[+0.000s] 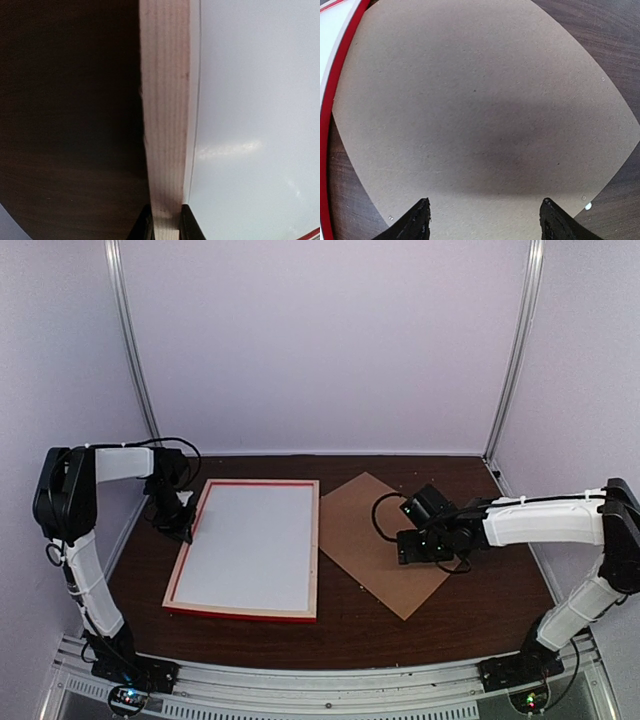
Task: Put the photo into the frame
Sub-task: Move the frame body to the center of the board.
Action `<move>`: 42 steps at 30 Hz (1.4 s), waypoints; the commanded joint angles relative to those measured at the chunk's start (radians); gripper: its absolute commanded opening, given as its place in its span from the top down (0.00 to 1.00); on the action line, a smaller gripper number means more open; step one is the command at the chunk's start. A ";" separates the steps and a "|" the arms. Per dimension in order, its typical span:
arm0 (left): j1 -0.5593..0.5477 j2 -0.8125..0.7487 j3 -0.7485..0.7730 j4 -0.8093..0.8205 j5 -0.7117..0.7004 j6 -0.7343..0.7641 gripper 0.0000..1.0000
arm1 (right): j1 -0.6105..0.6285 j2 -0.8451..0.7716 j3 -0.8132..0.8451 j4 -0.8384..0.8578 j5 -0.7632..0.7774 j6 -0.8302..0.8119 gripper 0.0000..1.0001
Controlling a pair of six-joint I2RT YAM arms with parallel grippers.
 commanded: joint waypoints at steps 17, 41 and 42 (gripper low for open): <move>0.174 0.045 0.136 -0.145 -0.065 0.095 0.94 | -0.197 0.148 0.072 0.084 -0.200 -0.166 0.25; 0.109 0.099 0.127 -0.137 -0.019 0.146 0.95 | -0.295 0.194 0.070 0.108 -0.226 -0.192 0.24; 0.098 0.106 0.133 -0.137 -0.019 0.140 0.95 | -0.318 0.197 0.083 0.102 -0.226 -0.202 0.24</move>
